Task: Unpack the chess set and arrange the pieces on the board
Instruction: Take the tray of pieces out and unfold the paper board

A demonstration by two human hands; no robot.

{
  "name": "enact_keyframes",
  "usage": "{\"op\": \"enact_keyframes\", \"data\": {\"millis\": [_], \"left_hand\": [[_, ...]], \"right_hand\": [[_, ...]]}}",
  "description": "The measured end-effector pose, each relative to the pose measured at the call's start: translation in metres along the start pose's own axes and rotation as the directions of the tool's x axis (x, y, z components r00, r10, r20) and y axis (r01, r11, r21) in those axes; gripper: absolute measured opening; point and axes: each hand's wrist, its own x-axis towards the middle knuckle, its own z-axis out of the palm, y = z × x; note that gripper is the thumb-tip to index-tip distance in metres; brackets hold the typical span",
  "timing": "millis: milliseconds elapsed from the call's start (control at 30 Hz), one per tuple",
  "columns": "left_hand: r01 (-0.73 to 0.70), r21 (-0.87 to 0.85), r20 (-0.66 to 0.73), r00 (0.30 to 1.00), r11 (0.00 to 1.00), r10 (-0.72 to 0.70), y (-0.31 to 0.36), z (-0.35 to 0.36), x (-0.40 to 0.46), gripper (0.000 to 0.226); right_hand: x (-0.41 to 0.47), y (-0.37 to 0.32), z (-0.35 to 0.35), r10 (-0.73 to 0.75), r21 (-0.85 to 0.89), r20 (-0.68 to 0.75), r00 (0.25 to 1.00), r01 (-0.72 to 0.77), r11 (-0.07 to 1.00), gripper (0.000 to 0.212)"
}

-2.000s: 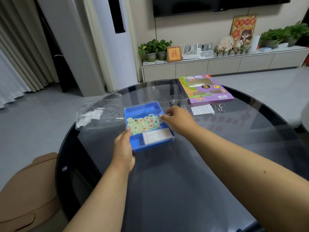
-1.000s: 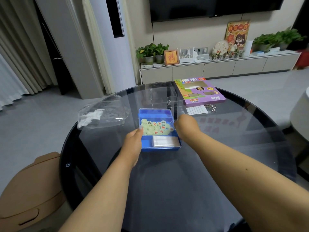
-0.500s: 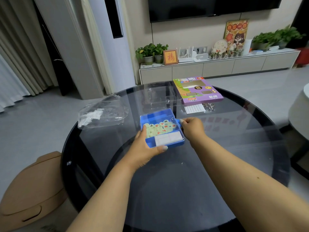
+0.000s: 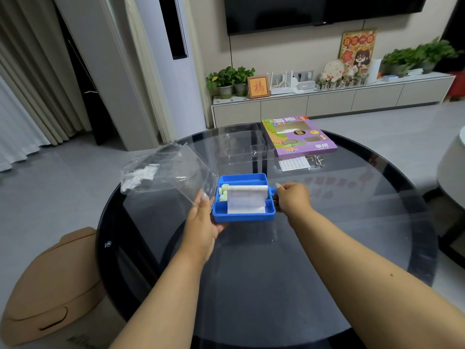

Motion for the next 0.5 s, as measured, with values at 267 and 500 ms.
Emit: {"op": "enact_keyframes", "data": {"millis": [267,500], "left_hand": [[0.025,-0.270,-0.034,0.999,0.963,-0.035,0.005,-0.002,0.000,0.060],[-0.057,-0.374,-0.088,0.996,0.926,0.025,0.026,-0.007,0.005,0.059]], "right_hand": [[-0.017,0.005,0.000,-0.354,-0.116,0.251,0.901,0.391,0.913,0.042],[-0.014,-0.020,0.023,-0.443,-0.021,0.057,0.895,0.445,0.896,0.024]]}}
